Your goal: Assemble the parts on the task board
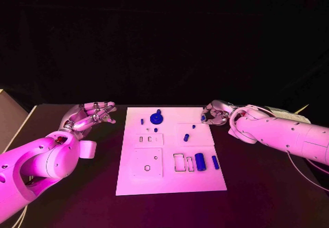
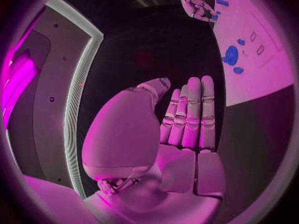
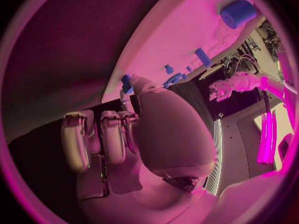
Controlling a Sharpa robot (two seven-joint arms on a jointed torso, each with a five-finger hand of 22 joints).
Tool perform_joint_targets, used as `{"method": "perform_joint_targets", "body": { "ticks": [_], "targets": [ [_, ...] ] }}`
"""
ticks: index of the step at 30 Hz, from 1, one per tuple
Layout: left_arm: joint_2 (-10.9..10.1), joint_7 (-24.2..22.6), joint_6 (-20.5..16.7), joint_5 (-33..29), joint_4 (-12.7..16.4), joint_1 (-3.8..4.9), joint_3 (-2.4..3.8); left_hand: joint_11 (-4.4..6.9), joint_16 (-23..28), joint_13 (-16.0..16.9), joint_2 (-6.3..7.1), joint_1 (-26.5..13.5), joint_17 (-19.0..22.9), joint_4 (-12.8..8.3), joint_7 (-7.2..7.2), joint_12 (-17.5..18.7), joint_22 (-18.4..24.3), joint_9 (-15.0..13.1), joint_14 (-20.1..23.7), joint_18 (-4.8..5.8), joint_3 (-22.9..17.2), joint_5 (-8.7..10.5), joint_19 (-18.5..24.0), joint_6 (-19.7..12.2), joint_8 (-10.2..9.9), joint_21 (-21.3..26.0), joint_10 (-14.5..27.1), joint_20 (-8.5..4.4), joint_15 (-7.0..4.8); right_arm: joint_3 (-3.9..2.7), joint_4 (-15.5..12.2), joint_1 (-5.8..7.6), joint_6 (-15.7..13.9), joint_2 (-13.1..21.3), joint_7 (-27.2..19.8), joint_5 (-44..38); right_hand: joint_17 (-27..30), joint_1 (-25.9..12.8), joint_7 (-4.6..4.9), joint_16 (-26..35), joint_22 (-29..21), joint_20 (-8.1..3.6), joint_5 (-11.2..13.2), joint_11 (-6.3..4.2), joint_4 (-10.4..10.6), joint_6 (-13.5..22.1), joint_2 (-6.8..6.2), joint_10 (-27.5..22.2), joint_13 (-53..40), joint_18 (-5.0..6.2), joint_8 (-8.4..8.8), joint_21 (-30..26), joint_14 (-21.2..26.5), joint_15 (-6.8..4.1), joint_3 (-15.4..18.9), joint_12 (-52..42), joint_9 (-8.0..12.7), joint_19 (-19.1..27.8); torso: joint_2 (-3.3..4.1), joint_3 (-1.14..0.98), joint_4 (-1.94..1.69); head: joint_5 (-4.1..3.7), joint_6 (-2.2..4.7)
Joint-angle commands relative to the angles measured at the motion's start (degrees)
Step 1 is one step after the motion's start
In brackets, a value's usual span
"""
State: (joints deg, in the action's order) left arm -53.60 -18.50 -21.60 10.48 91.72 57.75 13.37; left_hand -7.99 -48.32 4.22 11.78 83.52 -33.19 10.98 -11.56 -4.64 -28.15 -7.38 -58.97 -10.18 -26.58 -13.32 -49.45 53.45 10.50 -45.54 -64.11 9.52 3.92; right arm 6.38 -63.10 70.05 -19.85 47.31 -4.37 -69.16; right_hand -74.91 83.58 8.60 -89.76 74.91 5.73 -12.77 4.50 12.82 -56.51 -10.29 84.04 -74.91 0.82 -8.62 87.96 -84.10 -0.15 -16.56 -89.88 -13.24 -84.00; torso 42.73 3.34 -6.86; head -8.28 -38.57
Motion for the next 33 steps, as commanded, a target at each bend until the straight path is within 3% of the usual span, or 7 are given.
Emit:
{"method": "perform_joint_targets", "body": {
  "ticks": [1,9,14,19,28,33],
  "targets": [
    [0.13,-0.58,0.74,0.11,0.05,0.01,0.04,-0.01,-0.2,-0.01,0.02,-0.27,0.08,0.06,-0.01,-0.21,-0.09,-0.09,0.41,-0.17,-0.23,0.29,0.49,-0.3,0.29,-0.35,0.42,0.09,0.06,0.02,0.14,-0.08,0.79,-0.13,0.05,-0.69,-15.09,-0.23,-0.1,-0.24,13.35,-0.44,-0.1,-0.6,0.03,-0.65,0.56,5.96,-15.09,-0.27,-0.36,0.24,-5.9,-0.5,-0.59,-0.12,-0.06,-5.13,0.0,0.01,-0.02,0.01,-0.06],
    [0.14,-0.59,0.7,0.11,0.03,0.01,0.04,-0.03,-0.24,-0.02,0.02,-0.34,0.11,0.1,-0.04,-0.21,-0.12,-0.08,0.43,-0.17,-0.23,0.29,0.54,-0.34,0.28,-0.4,0.46,0.11,0.07,0.01,0.26,-0.09,-1.06,-0.31,-0.59,-0.21,-15.09,-1.01,-1.34,-0.24,13.53,-1.28,-0.48,-1.64,0.23,-3.58,1.49,5.96,-15.09,-0.32,-2.56,0.4,-5.9,-1.49,-2.61,-0.12,-0.78,-5.22,0.0,0.01,0.02,0.03,-0.14],
    [0.13,-0.6,0.69,0.11,0.03,0.01,0.04,-0.03,-0.24,-0.02,0.02,-0.34,0.11,0.1,-0.04,-0.21,-0.12,-0.08,0.43,-0.17,-0.23,0.29,0.54,-0.34,0.28,-0.4,0.46,0.11,0.07,0.01,-0.22,-0.1,-5.34,-0.25,0.19,-0.05,-15.09,-1.7,-2.32,-0.24,13.65,-1.99,-0.32,-2.5,0.14,-4.9,1.64,5.96,-15.09,-0.36,-4.23,0.51,-5.9,-2.24,-3.29,-0.12,-1.46,-5.29,-0.05,0.03,0.01,0.06,-0.14],
    [0.09,-0.61,0.68,0.11,0.02,0.01,0.04,-0.03,-0.24,-0.02,0.02,-0.34,0.11,0.1,-0.04,-0.21,-0.12,-0.08,0.43,-0.17,-0.23,0.29,0.54,-0.34,0.28,-0.4,0.46,0.11,0.07,-0.02,-1.62,-0.1,-9.31,0.06,1.54,-0.29,-15.09,-1.64,-2.47,-0.24,13.61,-2.13,-0.38,-2.68,-0.01,-4.96,1.76,5.96,-15.09,-0.35,-4.5,0.47,-5.9,-2.37,-3.55,-0.12,-1.58,-5.27,-0.04,0.05,0.03,0.11,-0.07],
    [-0.02,-0.55,0.68,0.11,-0.06,0.01,0.04,-0.03,-0.24,-0.02,0.02,-0.34,0.11,0.1,-0.04,-0.21,-0.12,-0.08,0.43,-0.17,-0.23,0.29,0.54,-0.34,0.28,-0.4,0.46,0.11,0.07,-0.75,-9.88,0.71,-14.58,1.95,7.71,-1.68,-15.09,-1.56,-2.38,-0.24,13.56,-2.22,-0.43,-2.75,-0.35,-4.39,1.67,5.96,-15.09,-0.33,-4.62,0.41,-5.9,-2.31,-3.95,-0.12,-1.65,-5.25,-0.2,0.15,0.16,0.26,0.0],
    [-0.01,-0.44,0.65,0.11,0.0,0.01,0.04,-0.03,-0.24,-0.02,0.02,-0.34,0.11,0.1,-0.04,-0.21,-0.12,-0.08,0.43,-0.17,-0.23,0.29,0.54,-0.34,0.28,-0.4,0.46,0.11,0.07,-0.91,-16.19,1.38,-15.76,2.3,13.04,-3.88,-15.09,-1.56,-2.34,-0.24,13.52,-2.21,-0.4,-2.74,-0.42,-4.31,1.62,5.96,-15.09,-0.32,-4.64,0.36,-5.9,-2.25,-4.0,-0.12,-1.66,-5.23,-0.52,0.43,0.25,0.57,-0.06]
  ]
}}
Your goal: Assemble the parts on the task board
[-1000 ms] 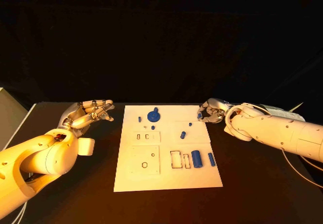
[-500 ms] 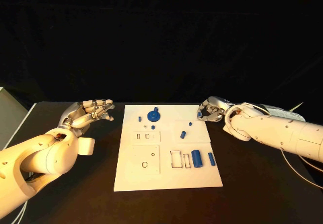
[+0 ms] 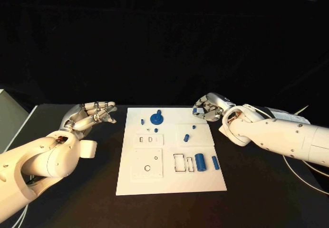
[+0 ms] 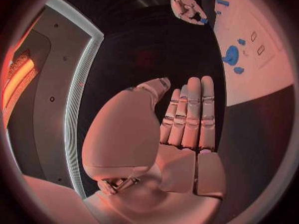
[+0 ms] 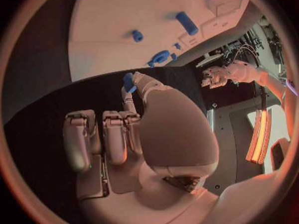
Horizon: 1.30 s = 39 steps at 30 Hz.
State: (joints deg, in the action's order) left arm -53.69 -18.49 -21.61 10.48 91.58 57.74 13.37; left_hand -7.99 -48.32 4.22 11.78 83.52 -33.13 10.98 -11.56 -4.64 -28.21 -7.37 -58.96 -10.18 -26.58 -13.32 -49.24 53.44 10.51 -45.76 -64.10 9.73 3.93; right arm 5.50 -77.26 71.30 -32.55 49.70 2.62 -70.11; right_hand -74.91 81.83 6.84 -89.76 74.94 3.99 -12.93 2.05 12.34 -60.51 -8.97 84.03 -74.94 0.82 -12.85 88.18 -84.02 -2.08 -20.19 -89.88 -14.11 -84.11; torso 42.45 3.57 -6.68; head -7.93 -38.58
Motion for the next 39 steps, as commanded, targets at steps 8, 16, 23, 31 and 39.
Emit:
{"method": "perform_joint_targets", "body": {
  "ticks": [8,16,23,31,39],
  "targets": [
    [0.23,-0.18,0.61,0.09,0.41,0.04,0.04,-0.05,-0.32,-0.02,0.0,-0.39,0.11,0.12,-0.06,-0.23,-0.12,-0.09,0.46,-0.18,-0.26,0.28,0.42,-0.39,0.29,-0.27,0.48,-0.08,0.09,0.23,-9.66,0.02,-1.34,-3.4,15.18,-7.23,-15.09,0.33,-0.49,-0.24,13.43,-0.4,-0.32,-0.21,-0.26,-0.2,0.16,5.97,-15.06,-0.3,-0.58,0.08,-5.98,-0.19,-0.62,-0.12,-0.87,-5.1,-0.71,0.61,0.01,0.97,-0.64],
    [0.85,0.01,0.6,0.14,0.43,0.04,0.04,-0.05,-0.32,-0.02,0.0,-0.39,0.11,0.12,-0.06,-0.23,-0.12,-0.09,0.46,-0.18,-0.26,0.28,0.42,-0.39,0.29,-0.27,0.48,-0.08,0.09,0.89,-12.45,-1.01,2.7,-7.59,22.69,-11.58,-15.09,0.26,-0.36,-0.24,13.23,-0.34,-0.5,-0.12,-0.39,0.0,0.05,5.97,-15.06,-0.24,-0.67,-0.14,-5.98,-0.09,-0.8,-0.12,-0.91,-5.0,-1.12,1.29,0.07,1.29,-1.16],
    [1.03,0.09,0.56,0.14,0.4,0.04,0.03,-0.02,-0.39,0.0,-0.03,-0.44,0.15,0.14,-0.02,-0.28,-0.17,-0.12,0.46,-0.18,-0.28,0.29,0.48,-0.34,0.34,-0.35,0.41,-0.07,0.09,1.24,-12.39,-2.16,4.71,-10.68,26.94,-15.31,-15.09,-0.06,-0.24,-0.24,13.06,-0.26,-0.52,0.0,-0.36,0.19,-0.1,5.97,-15.06,-0.19,-0.75,-0.33,-5.98,0.03,-0.88,-0.12,-0.94,-4.92,-1.17,1.66,0.13,1.49,-1.48],
    [0.9,0.14,0.57,0.14,0.58,0.03,0.03,-0.02,-0.39,0.0,-0.03,-0.44,0.15,0.14,-0.02,-0.28,-0.17,-0.12,0.46,-0.18,-0.28,0.29,0.48,-0.34,0.34,-0.35,0.41,-0.07,0.09,1.35,-10.69,-3.29,5.41,-13.42,28.52,-17.16,-15.09,-1.26,-0.13,-0.24,12.89,-0.07,-0.33,0.13,-0.08,0.5,-0.84,5.97,-15.06,-0.13,-1.09,-0.53,-5.98,0.2,-0.77,-0.12,-1.07,-4.84,-1.11,1.51,0.08,1.7,-1.74],
    [0.76,0.17,0.59,0.14,0.65,0.04,0.03,-0.02,-0.39,0.0,-0.03,-0.44,0.15,0.14,-0.02,-0.28,-0.17,-0.12,0.46,-0.18,-0.28,0.29,0.48,-0.34,0.34,-0.35,0.41,-0.07,0.09,1.37,-9.65,-3.8,5.28,-15.17,28.51,-18.32,-15.09,-1.39,-0.12,-0.24,12.85,-0.06,-0.31,0.14,-0.05,0.53,-0.94,5.97,-15.06,-0.12,-1.13,-0.57,-5.98,0.21,-0.75,-0.12,-1.08,-4.82,-1.08,1.49,0.12,1.87,-1.95]
  ]
}}
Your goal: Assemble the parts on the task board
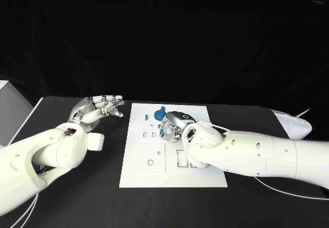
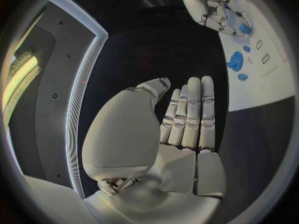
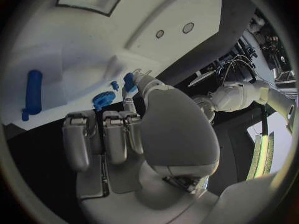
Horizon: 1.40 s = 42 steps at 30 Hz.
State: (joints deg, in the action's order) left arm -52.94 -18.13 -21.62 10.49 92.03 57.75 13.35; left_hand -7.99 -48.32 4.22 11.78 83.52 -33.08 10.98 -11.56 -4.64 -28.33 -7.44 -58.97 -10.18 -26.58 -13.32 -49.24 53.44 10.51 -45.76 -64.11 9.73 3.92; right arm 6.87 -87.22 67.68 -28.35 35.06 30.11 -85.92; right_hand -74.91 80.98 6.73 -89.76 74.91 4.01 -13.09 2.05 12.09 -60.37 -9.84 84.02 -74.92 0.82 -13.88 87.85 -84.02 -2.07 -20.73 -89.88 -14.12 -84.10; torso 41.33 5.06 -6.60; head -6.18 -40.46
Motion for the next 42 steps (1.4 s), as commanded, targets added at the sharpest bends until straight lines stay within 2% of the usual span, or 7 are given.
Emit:
{"method": "perform_joint_targets", "body": {
  "ticks": [1,17,30,42],
  "targets": [
    [0.0,-0.19,0.61,0.13,0.22,0.03,0.04,-0.03,-0.39,0.0,-0.02,-0.44,0.1,0.14,-0.03,-0.28,-0.06,-0.05,0.46,-0.18,-0.29,0.29,0.48,-0.34,0.34,-0.35,0.42,-0.07,0.09,0.0,0.44,-0.25,1.08,-0.75,1.01,-2.67,-15.09,-0.55,-0.01,-0.24,12.88,-0.07,-0.16,0.13,0.2,0.39,-0.07,5.98,-15.08,-0.12,-0.1,-0.24,-5.98,0.2,-0.2,-0.12,-1.06,-4.83,0.05,-0.02,0.07,0.15,-0.08],
    [0.17,-0.19,0.7,0.13,-0.03,0.02,0.04,-0.03,-0.39,0.0,-0.02,-0.44,0.1,0.14,-0.03,-0.28,-0.06,-0.05,0.46,-0.18,-0.29,0.29,0.48,-0.34,0.34,-0.35,0.42,-0.07,0.09,0.0,1.92,-1.29,0.56,-2.79,0.74,-3.7,-15.09,-0.83,-0.02,-0.24,12.86,-0.04,-0.06,0.14,0.27,0.42,-0.27,5.98,-15.08,-0.11,-0.22,-0.27,-5.98,0.21,-0.17,-0.12,-1.11,-4.83,0.05,-0.04,0.09,0.41,-0.48],
    [0.06,-0.18,0.73,0.13,-0.08,0.02,0.04,-0.03,-0.39,0.0,-0.02,-0.44,0.1,0.14,-0.03,-0.28,-0.06,-0.05,0.46,-0.18,-0.29,0.29,0.48,-0.34,0.34,-0.35,0.42,-0.07,0.09,0.0,2.91,-1.64,0.22,-3.31,0.22,-3.9,-15.09,-1.04,0.0,-0.24,12.79,-0.02,0.03,0.15,0.33,0.52,-0.41,5.98,-15.08,-0.09,-0.27,-0.35,-5.98,0.22,-0.15,-0.12,-1.12,-4.8,0.01,-0.11,0.15,0.72,-0.57],
    [0.06,-0.12,0.81,0.13,-0.15,0.02,0.04,-0.01,-0.56,0.02,0.0,-0.51,0.2,0.14,-0.01,-0.35,-0.18,-0.09,0.5,-0.2,-0.33,0.29,0.62,-0.32,0.41,-0.53,0.4,-0.05,0.07,0.01,3.76,-1.7,0.41,-3.52,-0.67,-3.91,-15.09,-1.57,0.24,-0.24,12.75,0.07,0.48,0.33,0.4,1.34,-1.14,5.98,-15.08,-0.08,-0.19,-0.41,-5.98,0.34,-0.06,-0.12,-1.04,-4.78,0.03,-0.12,0.19,0.76,-0.65]
  ]
}}
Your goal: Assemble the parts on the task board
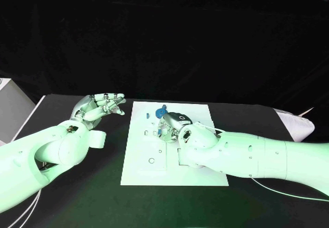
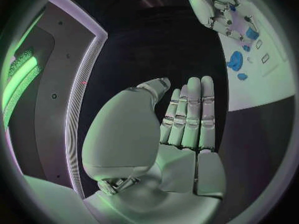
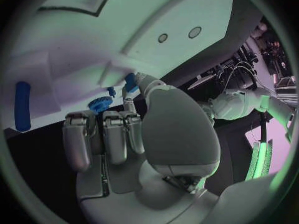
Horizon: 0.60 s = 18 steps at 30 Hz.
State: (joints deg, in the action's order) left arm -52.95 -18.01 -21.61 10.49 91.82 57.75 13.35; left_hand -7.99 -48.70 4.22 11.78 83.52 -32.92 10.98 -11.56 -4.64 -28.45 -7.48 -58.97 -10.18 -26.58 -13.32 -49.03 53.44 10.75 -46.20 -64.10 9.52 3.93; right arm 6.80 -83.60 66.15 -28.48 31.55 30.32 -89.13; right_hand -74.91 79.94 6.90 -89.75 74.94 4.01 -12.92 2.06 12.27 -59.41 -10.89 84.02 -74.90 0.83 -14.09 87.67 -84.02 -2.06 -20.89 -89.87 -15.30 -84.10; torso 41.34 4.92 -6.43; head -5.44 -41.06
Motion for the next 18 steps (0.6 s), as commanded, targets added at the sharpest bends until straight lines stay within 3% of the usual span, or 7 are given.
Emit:
{"method": "perform_joint_targets", "body": {
  "ticks": [1,18],
  "targets": [
    [0.07,-0.23,0.81,0.13,0.06,0.02,0.05,-0.01,-0.18,0.02,0.0,-0.51,0.04,0.14,0.0,-0.35,-0.05,-0.05,0.5,-0.2,-0.32,0.29,0.41,-0.32,0.17,-0.08,0.4,0.17,0.07,0.09,0.17,-0.16,0.56,-0.02,-1.06,-0.68,-15.09,-0.65,0.15,-0.25,12.74,0.1,0.42,0.4,0.22,0.61,-0.31,5.98,-15.1,-0.08,0.05,-0.22,-5.98,0.38,0.15,-0.13,0.17,-4.79,0.01,0.03,0.03,0.01,-0.09],
    [0.02,-0.19,0.82,0.13,0.05,0.02,0.05,-0.01,-0.18,0.02,0.0,-0.51,0.04,0.14,0.0,-0.35,-0.05,-0.05,0.5,-0.2,-0.32,0.29,0.41,-0.32,0.17,-0.08,0.4,0.17,0.07,0.16,0.3,-0.16,0.17,0.09,-2.58,-0.36,-15.09,-1.41,1.1,-0.25,12.6,0.7,1.38,1.24,0.47,3.08,-2.37,5.92,-15.05,-0.04,0.88,-0.41,-5.98,1.1,1.4,-0.06,0.75,-4.72,0.0,0.06,0.0,-0.03,-0.27]
  ]
}}
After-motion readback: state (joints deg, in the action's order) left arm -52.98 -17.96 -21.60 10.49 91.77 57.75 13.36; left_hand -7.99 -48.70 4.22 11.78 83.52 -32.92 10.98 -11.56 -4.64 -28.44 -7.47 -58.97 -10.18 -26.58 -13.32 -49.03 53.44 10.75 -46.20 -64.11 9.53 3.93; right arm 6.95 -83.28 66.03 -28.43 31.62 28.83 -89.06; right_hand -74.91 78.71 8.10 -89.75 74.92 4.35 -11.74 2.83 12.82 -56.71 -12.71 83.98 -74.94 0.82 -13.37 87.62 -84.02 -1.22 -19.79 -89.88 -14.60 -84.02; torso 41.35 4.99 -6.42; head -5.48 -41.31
